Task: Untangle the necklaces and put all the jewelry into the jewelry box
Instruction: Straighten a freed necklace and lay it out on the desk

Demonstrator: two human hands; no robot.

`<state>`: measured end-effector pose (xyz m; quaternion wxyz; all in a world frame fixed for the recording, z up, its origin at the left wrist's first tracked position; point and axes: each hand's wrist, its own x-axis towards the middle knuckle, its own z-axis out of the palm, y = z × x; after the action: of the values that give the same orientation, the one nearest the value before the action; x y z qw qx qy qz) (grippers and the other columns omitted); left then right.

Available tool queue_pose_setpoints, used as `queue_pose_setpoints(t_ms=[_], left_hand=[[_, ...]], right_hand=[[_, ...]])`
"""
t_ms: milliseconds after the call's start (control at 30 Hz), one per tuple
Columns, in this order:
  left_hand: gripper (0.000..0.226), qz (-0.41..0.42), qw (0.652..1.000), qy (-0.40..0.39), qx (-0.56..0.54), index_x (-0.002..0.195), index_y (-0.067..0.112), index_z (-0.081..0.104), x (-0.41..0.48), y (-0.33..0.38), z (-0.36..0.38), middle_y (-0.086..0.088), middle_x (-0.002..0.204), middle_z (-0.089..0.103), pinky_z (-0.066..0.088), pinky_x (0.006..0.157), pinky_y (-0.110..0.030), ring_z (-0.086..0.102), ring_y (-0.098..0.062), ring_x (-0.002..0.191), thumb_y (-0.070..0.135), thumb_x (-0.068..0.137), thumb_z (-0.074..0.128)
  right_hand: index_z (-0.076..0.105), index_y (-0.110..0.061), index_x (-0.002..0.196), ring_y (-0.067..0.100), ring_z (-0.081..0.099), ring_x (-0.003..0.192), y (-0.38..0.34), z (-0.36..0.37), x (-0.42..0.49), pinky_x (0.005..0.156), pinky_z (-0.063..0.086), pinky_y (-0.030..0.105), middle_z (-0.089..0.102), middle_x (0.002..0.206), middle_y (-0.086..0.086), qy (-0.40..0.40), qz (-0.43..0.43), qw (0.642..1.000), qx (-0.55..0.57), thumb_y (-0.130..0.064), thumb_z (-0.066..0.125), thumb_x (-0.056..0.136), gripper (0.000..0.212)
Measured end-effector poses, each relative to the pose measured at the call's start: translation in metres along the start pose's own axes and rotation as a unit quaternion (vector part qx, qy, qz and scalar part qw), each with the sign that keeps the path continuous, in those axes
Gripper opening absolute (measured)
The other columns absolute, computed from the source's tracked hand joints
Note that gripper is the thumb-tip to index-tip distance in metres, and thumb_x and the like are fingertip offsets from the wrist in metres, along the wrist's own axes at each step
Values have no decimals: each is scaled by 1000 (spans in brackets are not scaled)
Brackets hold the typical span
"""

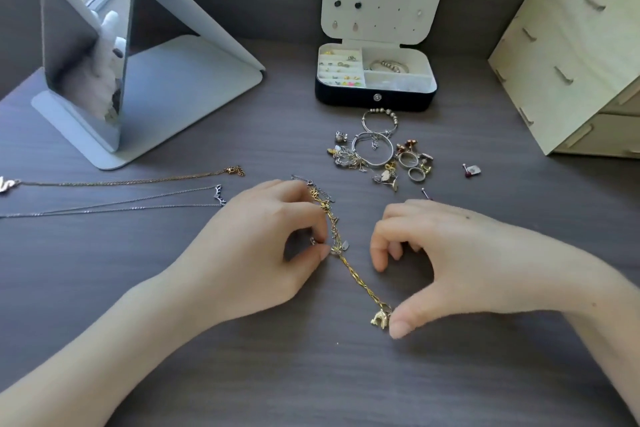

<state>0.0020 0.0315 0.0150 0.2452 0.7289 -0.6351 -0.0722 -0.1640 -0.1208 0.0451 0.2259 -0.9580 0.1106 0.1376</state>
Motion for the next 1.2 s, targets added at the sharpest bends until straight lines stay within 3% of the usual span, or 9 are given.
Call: queue_pose_setpoints(t_ms=[167, 267, 367, 467, 667, 800, 933, 1100, 1200], left_hand=[[12, -23, 999, -19, -10, 67, 27, 59, -2, 0, -2, 16, 72, 50, 43, 61, -20, 47, -5, 71, 39, 70, 59], [12, -43, 998, -47, -23, 66, 28, 60, -2, 0, -4, 15, 70, 53, 41, 60, -18, 51, -6, 72, 39, 67, 61], [11, -57, 994, -79, -39, 61, 34, 56, -3, 0, -8, 16, 72, 55, 38, 60, -13, 52, -3, 74, 44, 64, 60], [11, -59, 992, -102, -38, 60, 38, 54, -3, 0, -10, 18, 77, 55, 38, 61, -13, 51, -1, 75, 47, 64, 59], [22, -36, 989, -131, -62, 63, 36, 59, -5, 1, -11, 18, 86, 56, 40, 63, -17, 52, -6, 78, 57, 65, 56], [34, -7, 981, -163, -103, 77, 36, 65, -6, 1, -14, 16, 81, 57, 41, 62, -16, 55, -7, 74, 64, 71, 46], [32, -24, 990, -102, -96, 77, 30, 64, -2, -2, -11, 13, 77, 57, 36, 59, -11, 54, -8, 71, 57, 75, 47], [12, -99, 989, -21, -103, 69, 30, 65, 2, 3, -1, 17, 82, 59, 37, 59, -15, 53, -8, 72, 41, 69, 60], [11, -123, 989, -6, -86, 65, 31, 60, 2, 6, 6, 19, 78, 59, 37, 59, -18, 50, -3, 69, 42, 63, 59]], right_hand=[[57, -34, 77, 5, 50, 77, -5, 8, 12, 68, 41, 19, 56, 76, -15, 121, -10, 987, 107, -50, 70, 71, 22], [60, -32, 86, 1, 46, 70, -11, 23, 19, 64, 37, 17, 53, 70, -14, 183, -34, 979, 85, -40, 65, 79, 12], [63, -28, 87, 3, 38, 68, -13, 31, 24, 62, 37, 22, 51, 69, -14, 208, -30, 977, 24, -38, 55, 80, 15], [61, -27, 80, 3, 37, 69, -13, 33, 25, 61, 33, 18, 46, 68, -16, 213, -34, 976, 19, -38, 51, 82, 15], [57, -24, 76, 7, 40, 66, -17, 37, 24, 59, 42, 28, 42, 70, -19, 228, -46, 972, -10, -38, 39, 81, 23], [55, -28, 78, 4, 40, 69, -17, 33, 19, 60, 36, 21, 47, 70, -17, 205, -51, 977, 9, -47, 42, 80, 23], [55, -31, 77, 5, 40, 70, -20, 34, 15, 58, 36, 18, 47, 69, -17, 186, -53, 981, -11, -62, 48, 73, 32], [51, -32, 70, 4, 37, 63, -22, 35, 12, 58, 33, 18, 43, 64, -18, 177, -30, 984, -9, -48, 40, 77, 20], [46, -34, 66, 0, 41, 64, -24, 26, 6, 60, 32, 14, 46, 63, -16, 108, -10, 994, -27, -49, 44, 78, 19]])
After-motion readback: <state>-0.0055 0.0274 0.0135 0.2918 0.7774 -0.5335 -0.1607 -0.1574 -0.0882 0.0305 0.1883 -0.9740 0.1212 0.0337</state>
